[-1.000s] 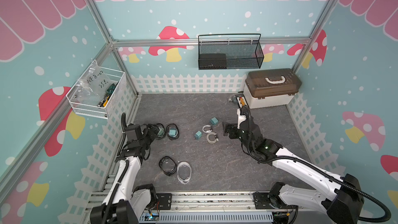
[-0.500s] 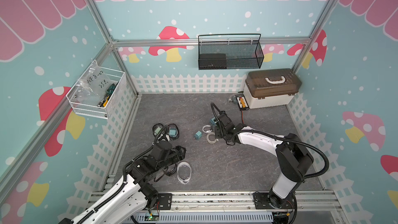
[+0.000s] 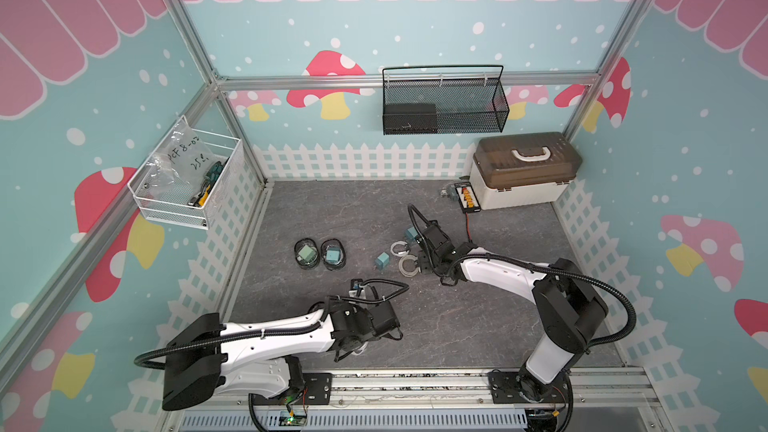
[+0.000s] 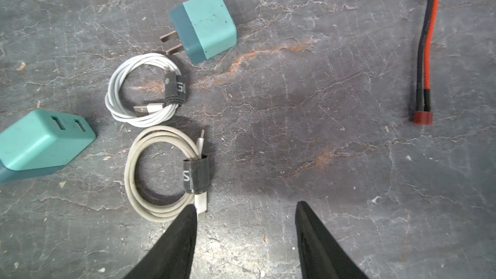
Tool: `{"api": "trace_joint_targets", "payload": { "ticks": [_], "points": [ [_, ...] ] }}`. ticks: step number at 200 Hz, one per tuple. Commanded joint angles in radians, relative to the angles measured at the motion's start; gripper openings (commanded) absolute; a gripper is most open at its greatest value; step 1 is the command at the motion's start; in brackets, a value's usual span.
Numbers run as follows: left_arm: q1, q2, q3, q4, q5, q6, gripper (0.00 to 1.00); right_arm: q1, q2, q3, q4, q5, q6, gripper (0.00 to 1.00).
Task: Pack away charging kits
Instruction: Pick up the storage bag at the center of the board.
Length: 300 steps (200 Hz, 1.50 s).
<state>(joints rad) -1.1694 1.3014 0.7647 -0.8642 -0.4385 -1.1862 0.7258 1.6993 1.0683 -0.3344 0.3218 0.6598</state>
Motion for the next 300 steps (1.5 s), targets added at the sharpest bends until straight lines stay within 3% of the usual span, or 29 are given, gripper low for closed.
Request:
{"api": "trace_joint_targets", "payload": {
  "ticks": [1,50,84,152,216,255,300],
  "points": [
    [-0.009,0.050,0.062,-0.056,-0.077,-0.026,0.66,0.000,-0.039,-0.027,0.003,0.022,0.015,0.58],
    [-0.011,0.095,0.124,-0.149,-0.058,-0.020,0.66,0.000,-0.035,-0.033,0.006,0.026,0.014,0.58],
    [-0.020,0.143,0.142,-0.169,0.017,-0.019,0.56,0.000,-0.028,-0.037,0.015,0.028,0.017,0.58],
    [-0.021,0.289,0.185,-0.150,0.013,-0.012,0.54,-0.003,-0.032,-0.054,0.022,0.028,0.022,0.57],
    [-0.019,0.322,0.167,-0.124,0.017,-0.013,0.34,-0.005,-0.052,-0.077,0.034,0.023,0.026,0.58],
    [-0.016,0.314,0.158,-0.107,0.023,-0.008,0.12,-0.005,-0.040,-0.074,0.039,0.014,0.026,0.58],
    [-0.010,0.263,0.153,-0.107,0.022,0.011,0.04,-0.005,-0.008,-0.044,0.044,-0.004,0.013,0.58]
  ]
}}
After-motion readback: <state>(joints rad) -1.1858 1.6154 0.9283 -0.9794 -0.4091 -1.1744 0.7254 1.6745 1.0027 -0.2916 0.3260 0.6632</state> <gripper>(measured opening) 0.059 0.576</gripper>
